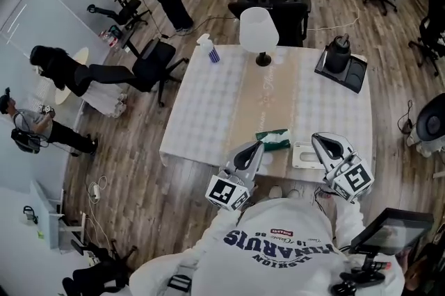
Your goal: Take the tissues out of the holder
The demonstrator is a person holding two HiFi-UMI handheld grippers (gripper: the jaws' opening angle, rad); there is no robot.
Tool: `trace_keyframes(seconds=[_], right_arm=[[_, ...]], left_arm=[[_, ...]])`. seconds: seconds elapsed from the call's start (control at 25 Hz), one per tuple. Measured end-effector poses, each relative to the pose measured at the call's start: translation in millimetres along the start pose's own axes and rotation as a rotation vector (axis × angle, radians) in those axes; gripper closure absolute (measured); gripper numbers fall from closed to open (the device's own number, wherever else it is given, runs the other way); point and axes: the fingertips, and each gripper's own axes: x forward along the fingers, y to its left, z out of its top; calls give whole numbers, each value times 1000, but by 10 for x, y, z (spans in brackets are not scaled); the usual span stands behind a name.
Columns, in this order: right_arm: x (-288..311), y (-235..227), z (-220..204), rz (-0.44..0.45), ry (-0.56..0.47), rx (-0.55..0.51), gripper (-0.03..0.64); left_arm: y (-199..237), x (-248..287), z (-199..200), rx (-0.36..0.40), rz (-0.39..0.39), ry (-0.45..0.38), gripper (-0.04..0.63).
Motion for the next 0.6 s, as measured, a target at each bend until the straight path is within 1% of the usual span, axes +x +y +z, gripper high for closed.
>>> trace_keyframes(seconds=[0.12,0.28,0.44,0.6], right_arm=[[-55,-81,-79,-40,11,11,611],[-123,-143,-67,-73,3,31,611],[-121,-159,-44,-69,3,37,611],[-122,-126,-88,-64,-4,50,611]], left_arm=[[-67,109,-27,-4,-24,7,591],[-165,184,-33,-6,-52,15,591],[-210,238,-4,-7,-66,18,591],[-206,207,-51,-1,-60,26,591]])
